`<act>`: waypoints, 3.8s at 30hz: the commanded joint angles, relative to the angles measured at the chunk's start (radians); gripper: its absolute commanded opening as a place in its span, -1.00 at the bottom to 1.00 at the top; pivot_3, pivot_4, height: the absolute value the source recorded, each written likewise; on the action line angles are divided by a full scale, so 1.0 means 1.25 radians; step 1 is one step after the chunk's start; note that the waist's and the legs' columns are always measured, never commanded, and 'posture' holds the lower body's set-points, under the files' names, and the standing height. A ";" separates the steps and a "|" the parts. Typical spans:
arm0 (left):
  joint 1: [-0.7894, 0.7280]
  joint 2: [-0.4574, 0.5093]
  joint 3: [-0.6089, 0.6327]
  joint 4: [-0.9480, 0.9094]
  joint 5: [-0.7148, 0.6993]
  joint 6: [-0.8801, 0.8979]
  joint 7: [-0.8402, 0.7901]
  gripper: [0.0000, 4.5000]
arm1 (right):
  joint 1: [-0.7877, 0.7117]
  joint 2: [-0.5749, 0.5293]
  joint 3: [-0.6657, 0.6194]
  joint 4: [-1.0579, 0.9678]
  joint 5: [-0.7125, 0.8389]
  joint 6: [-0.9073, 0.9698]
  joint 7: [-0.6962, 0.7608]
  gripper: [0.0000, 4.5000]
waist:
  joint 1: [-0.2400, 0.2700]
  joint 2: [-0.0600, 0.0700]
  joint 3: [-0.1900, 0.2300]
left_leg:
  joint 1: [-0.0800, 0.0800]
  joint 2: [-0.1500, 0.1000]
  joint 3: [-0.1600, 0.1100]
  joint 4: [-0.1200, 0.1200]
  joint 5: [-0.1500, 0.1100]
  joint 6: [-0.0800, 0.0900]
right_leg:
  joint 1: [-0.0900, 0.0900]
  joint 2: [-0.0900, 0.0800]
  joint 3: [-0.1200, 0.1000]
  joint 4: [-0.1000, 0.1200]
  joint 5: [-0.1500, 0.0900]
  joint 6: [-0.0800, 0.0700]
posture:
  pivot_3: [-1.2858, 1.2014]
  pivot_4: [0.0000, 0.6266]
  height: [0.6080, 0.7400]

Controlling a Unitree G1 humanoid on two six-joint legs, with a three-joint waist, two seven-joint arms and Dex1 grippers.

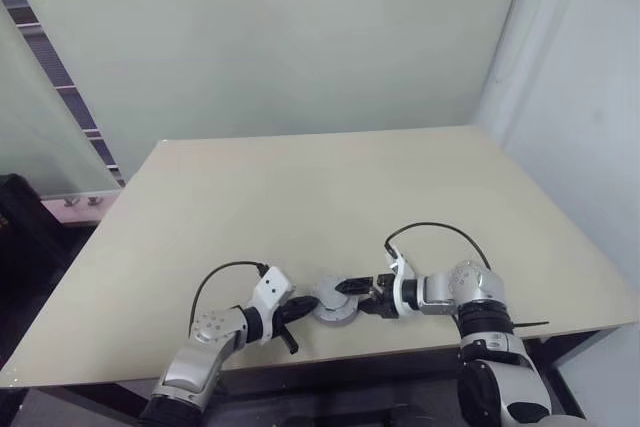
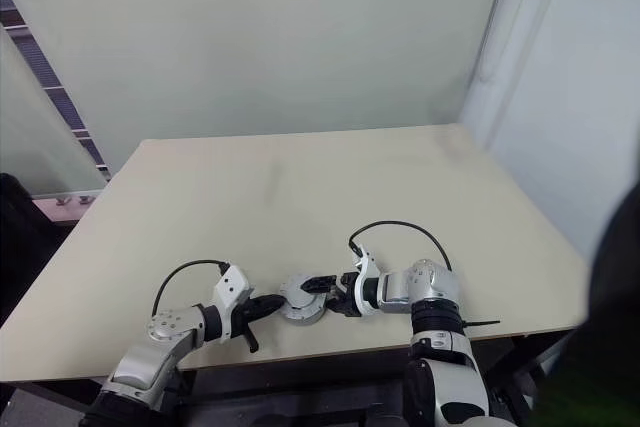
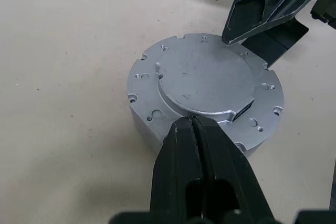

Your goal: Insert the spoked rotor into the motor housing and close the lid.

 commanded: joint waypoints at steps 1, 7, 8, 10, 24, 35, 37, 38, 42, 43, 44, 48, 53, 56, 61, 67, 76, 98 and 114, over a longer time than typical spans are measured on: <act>-0.008 -0.009 -0.016 -0.014 0.001 -0.008 -0.005 -1.00 | -0.013 0.035 -0.014 -0.005 0.043 0.013 -0.004 0.99 | 0.000 0.000 0.000 | 0.000 0.000 0.000 0.000 0.000 0.000 | 0.000 0.000 0.000 0.000 0.000 0.000 | 0.03 -1.00 1.00; -0.006 -0.008 -0.015 -0.016 0.002 -0.007 -0.005 -1.00 | -0.008 0.042 -0.046 0.005 0.047 0.022 -0.028 0.29 | -0.001 0.000 0.000 | 0.000 0.000 0.000 0.000 0.000 0.000 | -0.001 0.000 0.000 0.000 0.000 0.000 | 0.03 -1.00 1.00; -0.006 -0.008 -0.015 -0.016 0.002 -0.006 -0.005 -1.00 | -0.005 0.042 -0.047 0.004 0.048 0.025 -0.030 0.14 | -0.002 0.000 0.000 | 0.000 0.000 0.000 0.000 0.000 0.000 | -0.001 0.000 0.000 0.000 0.000 0.000 | 0.03 -1.00 1.00; -0.006 -0.009 -0.014 -0.016 0.002 -0.005 -0.006 -1.00 | -0.001 0.045 -0.050 0.000 0.051 0.030 -0.033 -0.08 | -0.004 0.000 0.000 | 0.000 0.000 0.000 -0.001 0.000 0.000 | -0.001 0.000 0.000 0.000 0.000 0.000 | 0.03 -1.00 1.00; -0.023 -0.036 0.023 -0.021 -0.019 0.031 0.021 -0.83 | 0.025 0.053 -0.034 -0.026 0.061 0.034 -0.051 -0.45 | -0.003 0.001 0.000 | 0.000 0.001 0.000 -0.001 0.001 0.001 | 0.000 0.000 0.000 0.000 0.000 0.000 | 0.03 -1.00 1.00; -0.040 -0.034 0.182 -0.037 -0.115 0.144 0.056 0.77 | 0.028 0.050 -0.032 -0.032 0.070 0.023 -0.051 -0.45 | -0.010 0.001 -0.001 | 0.000 0.001 0.000 -0.002 0.001 0.001 | -0.002 0.001 0.000 0.000 0.000 0.000 | 0.03 -1.00 1.00; -0.039 -0.032 0.216 -0.044 -0.153 0.182 0.065 1.00 | 0.029 0.049 -0.031 -0.033 0.074 0.021 -0.045 -0.45 | -0.021 0.001 -0.001 | 0.000 0.002 0.000 -0.002 0.001 0.001 | -0.002 0.001 -0.001 0.000 0.000 0.000 | 0.03 -1.00 1.00; -0.038 -0.033 0.232 -0.050 -0.173 0.204 0.071 1.00 | 0.029 0.050 -0.032 -0.032 0.076 0.020 -0.042 -0.45 | -0.025 0.001 -0.001 | 0.000 0.002 0.000 -0.002 0.001 0.001 | -0.002 0.001 -0.001 0.000 0.000 0.000 | 0.03 -1.00 1.00; -0.033 -0.060 0.329 -0.075 -0.293 0.302 0.120 1.00 | 0.036 0.054 -0.043 -0.037 0.103 0.007 -0.015 -0.45 | -0.029 0.000 0.000 | 0.000 0.002 0.000 -0.004 0.001 0.001 | -0.003 0.001 -0.001 0.000 0.000 0.000 | 0.03 -1.00 1.00; -0.031 -0.066 0.348 -0.085 -0.320 0.331 0.132 1.00 | 0.039 0.055 -0.041 -0.042 0.108 0.005 -0.008 -0.45 | -0.029 0.000 0.000 | -0.001 0.002 0.000 -0.004 0.001 0.001 | -0.003 0.001 -0.001 0.000 0.000 0.000 | 0.03 -1.00 1.00; -0.029 -0.073 0.365 -0.092 -0.345 0.355 0.144 1.00 | 0.042 0.056 -0.040 -0.045 0.113 0.003 -0.003 -0.45 | -0.029 0.000 0.000 | -0.001 0.002 0.000 -0.004 0.001 0.001 | -0.003 0.001 -0.001 0.000 0.000 0.001 | 0.03 -1.00 1.00; -0.028 -0.103 0.431 -0.098 -0.432 0.423 0.200 1.00 | 0.048 0.064 -0.048 -0.057 0.140 -0.002 0.017 -0.45 | -0.028 0.000 0.000 | -0.002 0.002 0.000 -0.004 0.001 0.001 | -0.003 0.001 -0.001 0.000 0.000 0.001 | 0.03 -1.00 1.00; -0.007 -0.133 0.469 -0.105 -0.496 0.472 0.260 1.00 | 0.050 0.070 -0.052 -0.078 0.174 -0.006 0.040 -0.46 | -0.028 -0.001 0.001 | -0.002 0.001 0.000 -0.004 0.001 0.001 | -0.003 0.001 -0.001 0.000 0.000 0.000 | 0.03 -1.00 1.00; 0.009 -0.154 0.494 -0.101 -0.541 0.495 0.289 1.00 | 0.049 0.074 -0.063 -0.095 0.201 -0.015 0.053 -0.46 | -0.028 -0.002 0.001 | -0.002 0.001 0.000 -0.004 0.001 0.001 | -0.004 0.001 0.000 -0.001 0.000 0.000 | 0.03 -1.00 1.00; 0.012 -0.194 0.549 -0.091 -0.629 0.525 0.344 1.00 | 0.039 0.077 -0.074 -0.109 0.232 -0.028 0.054 -0.46 | -0.022 -0.003 0.001 | -0.003 0.001 -0.001 -0.004 0.000 0.001 | -0.004 0.001 -0.001 -0.001 0.000 0.000 | 0.03 -1.00 1.00; -0.003 -0.266 0.593 -0.104 -0.763 0.529 0.417 1.00 | 0.026 0.087 -0.065 -0.126 0.252 -0.033 0.043 -0.46 | -0.021 -0.004 0.002 | -0.003 0.000 -0.001 -0.004 0.000 0.001 | -0.004 0.001 0.000 -0.002 0.000 0.000 | 0.03 -1.00 1.00; 0.007 -0.318 0.541 -0.120 -0.839 0.534 0.458 1.00 | 0.026 0.107 -0.040 -0.160 0.268 -0.025 0.031 -0.46 | -0.021 -0.005 0.003 | -0.004 0.000 -0.001 -0.004 0.000 0.001 | -0.004 0.001 0.000 -0.003 0.000 0.000 | 0.03 -1.00 1.00; 0.029 -0.308 0.465 -0.105 -0.881 0.539 0.455 0.04 | 0.035 0.098 -0.038 -0.154 0.279 -0.037 -0.005 -0.46 | -0.021 -0.005 0.003 | -0.005 0.000 -0.001 -0.003 0.000 0.001 | -0.004 0.001 0.000 -0.003 0.000 0.000 | 0.03 -1.00 1.00; 0.025 -0.315 0.449 -0.109 -0.907 0.509 0.460 -0.01 | 0.075 0.074 0.059 -0.210 0.267 -0.190 0.068 -0.14 | -0.021 -0.005 0.003 | -0.006 0.000 -0.001 -0.003 0.000 0.001 | -0.004 0.001 0.000 -0.005 0.000 0.000 | 0.03 -1.00 1.00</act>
